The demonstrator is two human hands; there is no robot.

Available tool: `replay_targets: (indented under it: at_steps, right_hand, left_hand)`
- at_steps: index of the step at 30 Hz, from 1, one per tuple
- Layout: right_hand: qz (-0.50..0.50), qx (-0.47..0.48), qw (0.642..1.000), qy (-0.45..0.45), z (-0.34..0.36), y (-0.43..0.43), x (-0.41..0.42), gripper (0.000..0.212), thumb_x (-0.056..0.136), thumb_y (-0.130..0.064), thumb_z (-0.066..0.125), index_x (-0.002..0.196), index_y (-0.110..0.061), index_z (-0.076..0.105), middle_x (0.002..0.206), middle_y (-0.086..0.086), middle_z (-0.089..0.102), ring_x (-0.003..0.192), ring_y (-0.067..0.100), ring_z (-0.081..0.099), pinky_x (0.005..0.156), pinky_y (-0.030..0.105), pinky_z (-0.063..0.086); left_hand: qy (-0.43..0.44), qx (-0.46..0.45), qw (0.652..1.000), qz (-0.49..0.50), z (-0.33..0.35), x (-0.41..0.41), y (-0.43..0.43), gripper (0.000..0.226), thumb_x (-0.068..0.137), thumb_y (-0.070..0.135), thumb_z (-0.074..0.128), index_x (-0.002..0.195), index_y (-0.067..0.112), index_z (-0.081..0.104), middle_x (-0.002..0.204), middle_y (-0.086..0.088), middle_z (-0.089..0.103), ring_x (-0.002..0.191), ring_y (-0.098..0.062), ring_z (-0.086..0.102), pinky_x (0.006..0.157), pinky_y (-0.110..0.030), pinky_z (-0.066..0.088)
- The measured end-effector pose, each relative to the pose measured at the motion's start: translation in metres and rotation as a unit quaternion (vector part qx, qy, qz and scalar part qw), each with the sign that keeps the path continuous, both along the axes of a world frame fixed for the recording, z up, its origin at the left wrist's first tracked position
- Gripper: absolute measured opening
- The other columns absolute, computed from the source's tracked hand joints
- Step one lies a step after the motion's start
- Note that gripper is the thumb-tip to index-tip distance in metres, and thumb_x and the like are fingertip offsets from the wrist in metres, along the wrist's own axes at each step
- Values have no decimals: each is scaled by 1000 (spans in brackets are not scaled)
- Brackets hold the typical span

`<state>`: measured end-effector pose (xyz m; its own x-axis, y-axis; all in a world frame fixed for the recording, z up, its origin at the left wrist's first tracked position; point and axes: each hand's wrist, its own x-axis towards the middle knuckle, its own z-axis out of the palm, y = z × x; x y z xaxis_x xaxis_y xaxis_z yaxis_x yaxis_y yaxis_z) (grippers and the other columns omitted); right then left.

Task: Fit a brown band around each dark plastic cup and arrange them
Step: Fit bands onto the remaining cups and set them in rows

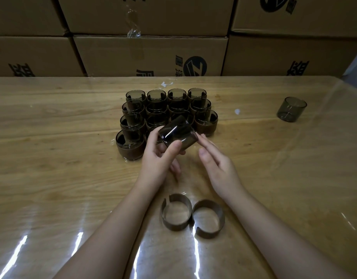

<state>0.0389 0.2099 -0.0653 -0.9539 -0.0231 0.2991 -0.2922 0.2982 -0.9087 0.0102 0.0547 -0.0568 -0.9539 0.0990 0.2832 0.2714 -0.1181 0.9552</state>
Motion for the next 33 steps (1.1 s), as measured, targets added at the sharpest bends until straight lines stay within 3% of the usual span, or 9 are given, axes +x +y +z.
replay_targets:
  at_steps: [5,9,11,15,24,27,30,33]
  right_hand:
    - [-14,41,996,78,0,-1,4,48,93,-47,41,138,-29,46,144,-13,47,140,1,32,114,21,26]
    - [-11,77,987,141,2,-3,7,51,95,-35,45,140,-12,46,147,-4,45,140,10,36,115,30,29]
    - [-7,90,983,162,3,-5,8,53,94,-32,47,142,-9,43,150,-2,41,141,12,35,115,28,28]
    - [-2,108,976,191,4,-6,9,54,93,-28,50,143,-11,39,151,-1,37,142,11,34,115,24,25]
    - [-2,135,974,181,4,-4,8,51,95,-27,48,144,-21,36,155,-6,31,144,12,29,117,27,25]
    - [-10,134,978,161,2,-3,6,53,96,-30,45,147,-28,31,157,-13,25,145,7,25,117,27,24]
    - [0,104,985,138,-1,-3,4,52,97,-31,43,147,-34,29,159,-11,21,145,6,21,117,30,24]
    - [14,81,987,135,-3,-2,3,45,99,-32,40,143,-39,33,157,-7,26,143,7,26,114,21,28]
  left_hand:
    - [-17,14,1000,-10,4,0,-1,60,75,53,57,122,19,43,74,-5,72,39,-17,57,41,-19,43]
    - [-29,12,999,-14,4,-1,-4,50,75,57,55,113,26,49,73,-7,72,40,-18,58,41,-20,44]
    - [-29,3,999,-13,3,-2,-4,44,78,55,56,112,27,49,72,-7,72,40,-18,58,41,-20,44]
    - [-41,-12,999,-13,1,-3,-3,28,85,42,52,108,26,50,68,-7,70,38,-18,57,40,-20,43]
    - [-52,-39,997,-51,1,-2,-2,32,86,41,62,112,24,53,53,-3,59,34,-14,52,36,-18,41]
    - [-53,-63,994,-66,2,0,-2,39,76,41,64,112,29,53,65,-9,60,36,-13,50,35,-21,42]
    - [-50,-99,991,-80,2,2,0,46,76,39,73,115,29,52,68,4,63,41,-13,51,38,-23,43]
    - [-57,-78,991,-89,3,2,2,53,71,33,68,120,24,50,70,4,62,43,-11,51,40,-22,44]
